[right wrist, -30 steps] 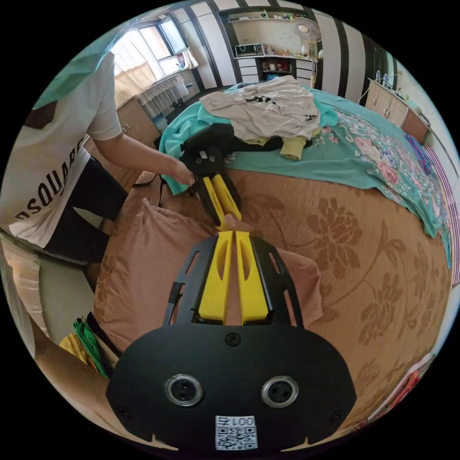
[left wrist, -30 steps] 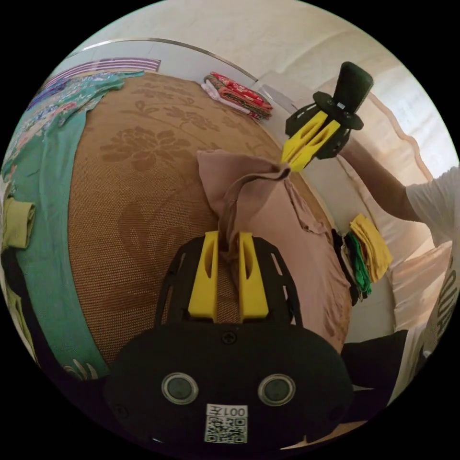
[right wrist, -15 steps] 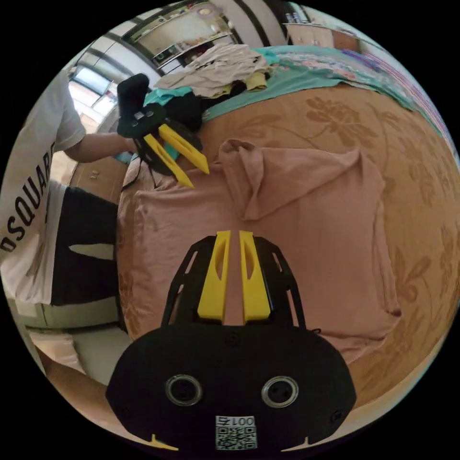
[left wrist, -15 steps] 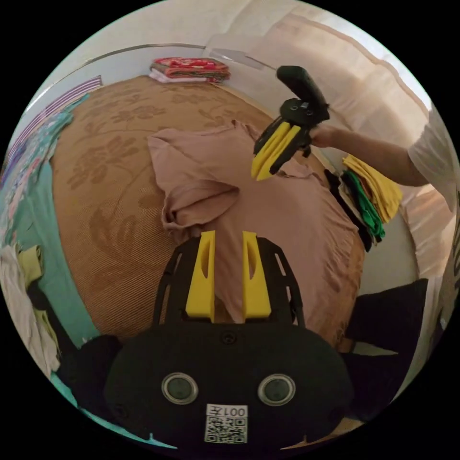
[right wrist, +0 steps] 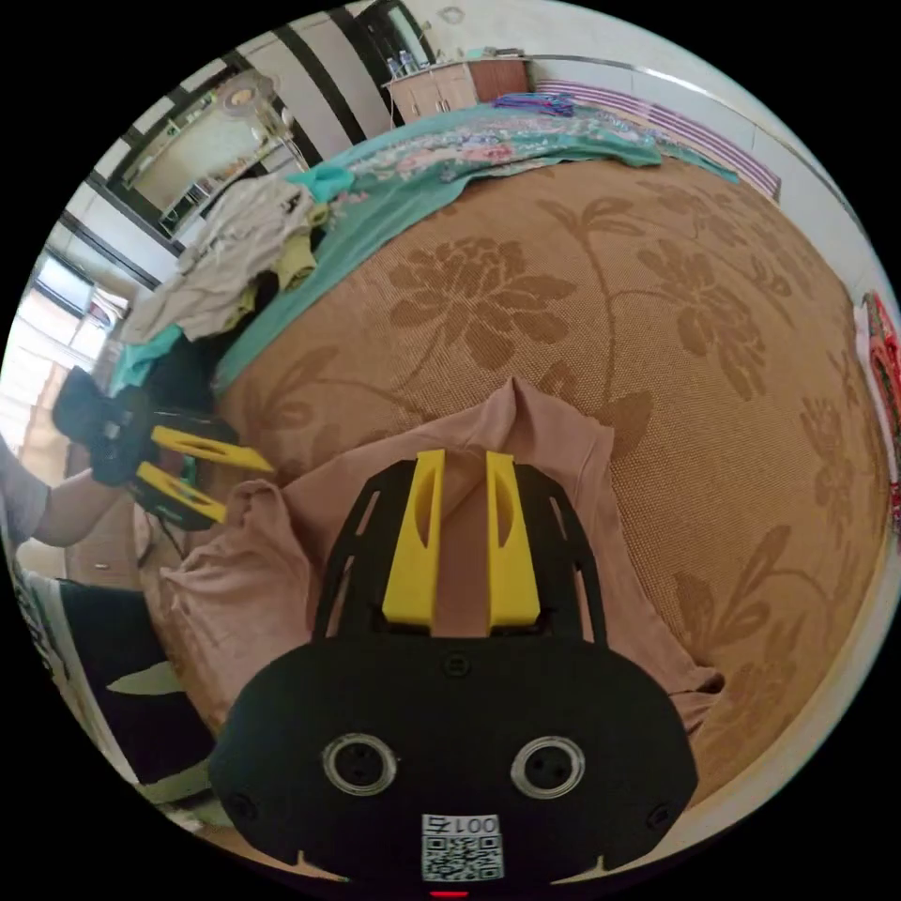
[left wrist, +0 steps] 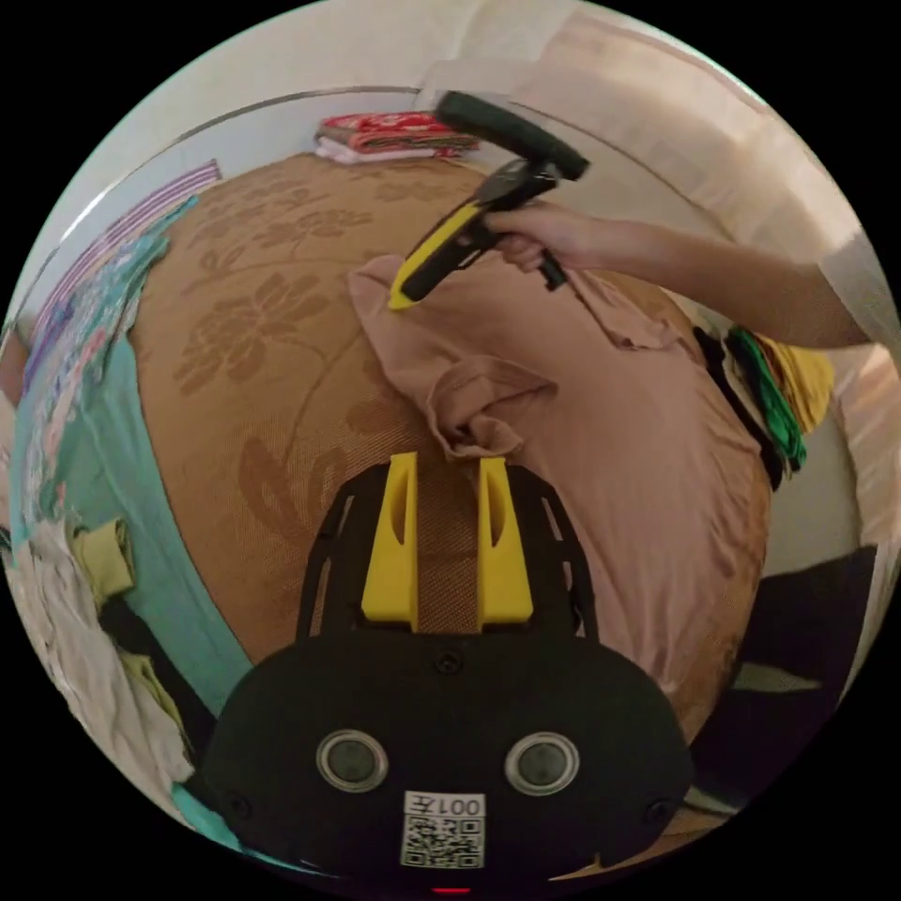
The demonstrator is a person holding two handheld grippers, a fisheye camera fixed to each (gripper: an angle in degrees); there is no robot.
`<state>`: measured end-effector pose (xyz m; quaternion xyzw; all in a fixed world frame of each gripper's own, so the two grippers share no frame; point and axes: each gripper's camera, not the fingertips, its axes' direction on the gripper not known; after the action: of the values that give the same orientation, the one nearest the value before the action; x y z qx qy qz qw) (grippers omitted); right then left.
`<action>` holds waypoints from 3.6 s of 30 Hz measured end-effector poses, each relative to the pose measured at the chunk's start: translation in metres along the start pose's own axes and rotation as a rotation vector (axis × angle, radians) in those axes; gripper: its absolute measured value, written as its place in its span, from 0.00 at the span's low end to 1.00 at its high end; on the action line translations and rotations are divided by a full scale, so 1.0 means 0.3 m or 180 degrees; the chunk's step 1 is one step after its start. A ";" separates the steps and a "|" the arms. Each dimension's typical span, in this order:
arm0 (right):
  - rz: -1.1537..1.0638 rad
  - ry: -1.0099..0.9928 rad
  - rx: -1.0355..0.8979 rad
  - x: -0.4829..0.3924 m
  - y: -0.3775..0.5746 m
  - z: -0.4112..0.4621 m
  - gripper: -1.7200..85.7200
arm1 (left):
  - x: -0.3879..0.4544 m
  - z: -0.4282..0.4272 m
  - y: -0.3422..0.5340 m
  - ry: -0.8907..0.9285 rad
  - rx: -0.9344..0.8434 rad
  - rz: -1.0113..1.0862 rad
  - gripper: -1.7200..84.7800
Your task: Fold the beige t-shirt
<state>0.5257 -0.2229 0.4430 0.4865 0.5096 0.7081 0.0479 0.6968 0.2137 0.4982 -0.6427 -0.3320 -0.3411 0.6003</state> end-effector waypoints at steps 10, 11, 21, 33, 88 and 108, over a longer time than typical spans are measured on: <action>0.0211 0.0356 0.0131 0.067 -0.004 -0.010 0.05 | 0.285 -0.044 -0.060 0.0123 -0.0237 0.1230 0.07; 0.0249 0.0318 0.0156 0.073 0.003 -0.016 0.05 | 0.285 -0.045 -0.057 0.0049 -0.0244 0.1047 0.07; 0.0495 -0.0195 0.0299 0.103 0.101 0.030 0.07 | 0.307 0.001 -0.066 -0.0127 -0.0168 -0.0277 0.09; 0.0405 0.0148 0.0533 0.162 0.083 0.025 0.04 | 0.471 -0.074 -0.065 -0.0769 -0.0127 -0.0218 0.00; 0.0480 0.0038 0.0198 0.021 0.443 0.276 0.08 | 0.978 0.104 -0.067 -0.1571 -0.0418 0.0465 0.01; 0.0220 0.0379 0.0115 -0.220 0.919 0.265 0.10 | 0.604 0.024 0.164 -0.1091 -0.0474 -0.1399 0.09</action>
<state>0.7370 -0.3378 0.6132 0.4616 0.5071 0.7277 -0.0158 0.8373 0.2212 0.6226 -0.6459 -0.5340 -0.3729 0.3983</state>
